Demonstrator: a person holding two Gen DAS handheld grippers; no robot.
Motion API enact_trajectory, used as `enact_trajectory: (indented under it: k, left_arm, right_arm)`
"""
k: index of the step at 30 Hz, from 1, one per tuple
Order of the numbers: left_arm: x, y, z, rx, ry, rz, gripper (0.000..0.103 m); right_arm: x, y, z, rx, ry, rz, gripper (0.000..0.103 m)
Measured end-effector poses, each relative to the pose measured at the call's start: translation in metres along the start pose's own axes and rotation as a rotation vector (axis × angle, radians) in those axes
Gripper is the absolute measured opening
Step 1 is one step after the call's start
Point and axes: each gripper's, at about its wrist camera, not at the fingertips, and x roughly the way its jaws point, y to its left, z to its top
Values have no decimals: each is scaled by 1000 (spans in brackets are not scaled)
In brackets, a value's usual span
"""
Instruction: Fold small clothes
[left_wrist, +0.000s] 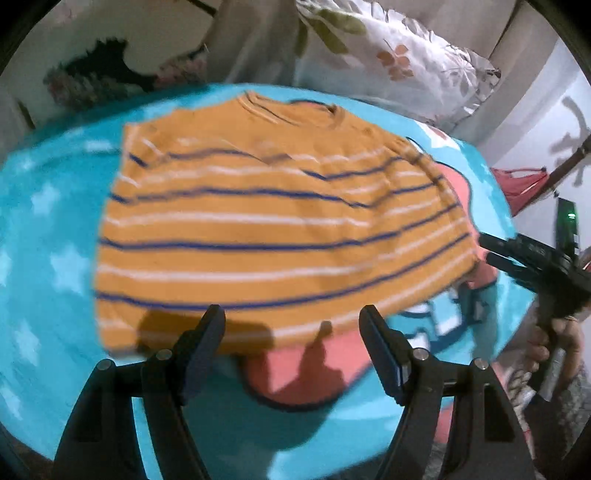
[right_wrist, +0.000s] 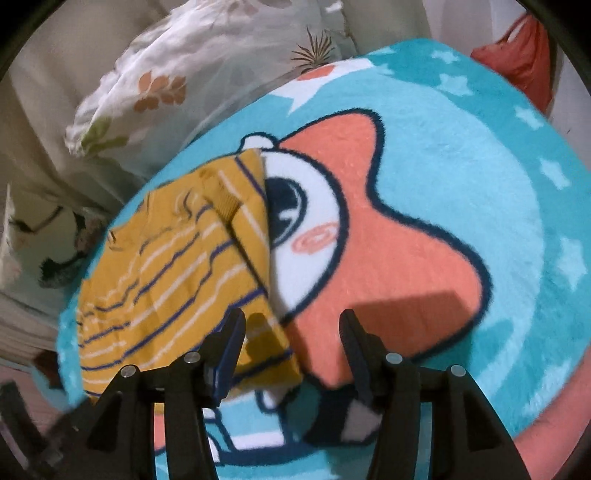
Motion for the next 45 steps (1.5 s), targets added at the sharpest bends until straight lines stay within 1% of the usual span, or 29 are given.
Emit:
enact_trajectory:
  k: [1,4,6,9,11,13,16,17,20,22,23,26,28,33,36,43,45]
  left_arm:
    - [3,-8,-2,-11,-1,-1,74]
    - [6,-29,-2,-37,-13,54,74]
    - [11,-45,-1,-58,-22,59,74]
    - [19,-78,-2,-20,-42,103,74]
    - [27,-105,-5,44,-56,151,74]
    - [36,-128,-7,115,-64,188,74]
    - [53,-168,-13,258,-76,248,74]
    - [59,-185,-16,319,-83,262,74]
    - [74,-220,-22,457,-105,303,74]
    - [86,-236,-24,521,-113,329,74]
    - [92,-245,-24,560,-119,346,74]
    - [105,-261,-22,630,-140,385,74]
    - [112,-266,-18,651,-141,398,74]
    - [126,-274,-15,663,-123,397,74]
    - [136,-278,-19,691,-108,415,74]
    - [141,-288,-22,723,-137,443,74]
    - [140,-288,-23,718,-142,439,74]
  right_arm:
    - [3,-4,5,5,11,28,58]
    - [19,-13,27,1,77,116,58]
    - [31,-17,42,-13,118,176,58]
    - [47,-22,61,-39,170,245,59]
    - [57,-21,73,-65,218,301,60]
    - [66,-17,84,-99,262,356,64]
    - [82,-9,100,-118,356,446,65]
    - [87,-7,104,-123,375,463,65]
    - [98,2,111,-136,422,505,65]
    - [105,10,114,-148,453,533,65]
    - [107,13,114,-156,464,538,68]
    - [114,22,116,-188,493,557,71]
    - [117,26,118,-198,506,565,71]
    - [126,32,122,-220,537,598,71]
    - [131,34,125,-224,555,617,71]
    - [135,39,127,-246,564,640,71]
    - [136,41,127,-247,561,647,71]
